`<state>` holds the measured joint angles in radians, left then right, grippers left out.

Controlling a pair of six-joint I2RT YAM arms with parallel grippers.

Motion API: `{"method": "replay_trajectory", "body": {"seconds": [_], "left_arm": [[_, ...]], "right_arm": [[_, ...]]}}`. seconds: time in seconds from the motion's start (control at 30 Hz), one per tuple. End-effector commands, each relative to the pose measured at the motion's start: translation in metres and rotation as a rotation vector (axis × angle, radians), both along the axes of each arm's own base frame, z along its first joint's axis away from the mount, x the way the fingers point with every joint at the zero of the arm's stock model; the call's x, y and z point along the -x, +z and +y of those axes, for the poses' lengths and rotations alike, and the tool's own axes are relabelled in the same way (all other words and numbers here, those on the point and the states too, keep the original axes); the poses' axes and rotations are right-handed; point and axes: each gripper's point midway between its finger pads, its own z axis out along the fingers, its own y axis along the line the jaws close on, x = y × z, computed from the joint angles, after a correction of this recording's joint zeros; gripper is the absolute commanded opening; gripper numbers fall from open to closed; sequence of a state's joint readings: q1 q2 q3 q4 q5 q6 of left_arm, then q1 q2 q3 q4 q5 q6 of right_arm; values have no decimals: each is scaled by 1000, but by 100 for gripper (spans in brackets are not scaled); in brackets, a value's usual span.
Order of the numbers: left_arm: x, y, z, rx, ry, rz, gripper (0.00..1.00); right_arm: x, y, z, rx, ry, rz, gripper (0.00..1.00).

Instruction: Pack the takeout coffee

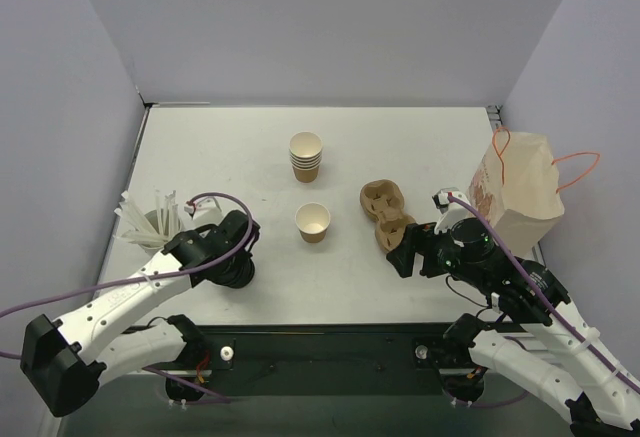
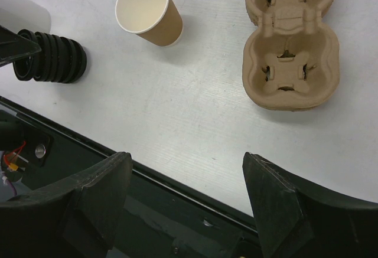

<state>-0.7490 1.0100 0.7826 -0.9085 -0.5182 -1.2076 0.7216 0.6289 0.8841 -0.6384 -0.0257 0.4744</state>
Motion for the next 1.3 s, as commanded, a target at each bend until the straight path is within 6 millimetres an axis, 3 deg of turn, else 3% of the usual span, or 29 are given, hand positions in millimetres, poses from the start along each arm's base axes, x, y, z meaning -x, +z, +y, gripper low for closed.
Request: {"method": "replay_trajectory", "body": {"seconds": [0.0, 0.23, 0.3, 0.33, 0.37, 0.4, 0.43, 0.47, 0.5, 0.53, 0.57, 0.67, 0.73, 0.83, 0.9, 1.07, 1.1, 1.13, 1.2, 1.27], "left_arm": [[-3, 29, -10, 65, -40, -35, 14], [-5, 86, -34, 149, -263, -150, 8], [-1, 103, -54, 226, -379, -191, 8], [-3, 123, -64, 270, -454, -275, 8], [5, 134, -80, 340, -545, -296, 8], [8, 142, -89, 379, -603, -329, 8], [9, 165, -99, 434, -662, -417, 8], [21, 176, -111, 504, -749, -430, 8], [25, 185, -117, 541, -788, -455, 8], [28, 202, -125, 589, -831, -513, 8], [41, 211, -134, 645, -920, -520, 8], [64, 238, -151, 770, -1094, -606, 8], [79, 251, -157, 861, -1182, -661, 8], [90, 265, -159, 949, -1228, -724, 8], [90, 263, -160, 962, -1224, -713, 8], [98, 269, -164, 1029, -1270, -692, 6], [98, 268, -164, 1038, -1263, -684, 6], [97, 268, -165, 1058, -1249, -665, 6], [98, 269, -168, 1097, -1240, -635, 6], [98, 269, -169, 1113, -1239, -614, 6]], "right_arm": [[-3, 6, 6, -23, 7, -17, 77], [-10, 42, 29, -169, 58, -111, 77], [-14, 55, 43, -238, 101, -158, 76], [-15, 60, 49, -267, 119, -179, 76], [-18, 78, 58, -331, 153, -239, 76], [-19, 83, 63, -362, 170, -265, 75], [-20, 78, 69, -371, 199, -288, 75], [-22, 103, 79, -451, 243, -398, 75], [-18, 109, 86, -481, 297, -445, 74], [-21, 99, 90, -481, 314, -473, 74], [-23, 118, 90, -520, 320, -575, 74], [-39, 124, 91, -531, 262, -624, 74], [-45, 127, 99, -559, 261, -605, 73], [-26, 140, 120, -658, 406, -621, 70], [-16, 138, 126, -639, 485, -682, 67], [1, 140, 124, -569, 578, -921, 65], [8, 130, 126, -556, 615, -946, 64], [14, 143, 122, -551, 629, -1073, 61], [18, 134, 121, -532, 622, -1147, 59], [16, 144, 114, -482, 579, -1260, 57]]}}
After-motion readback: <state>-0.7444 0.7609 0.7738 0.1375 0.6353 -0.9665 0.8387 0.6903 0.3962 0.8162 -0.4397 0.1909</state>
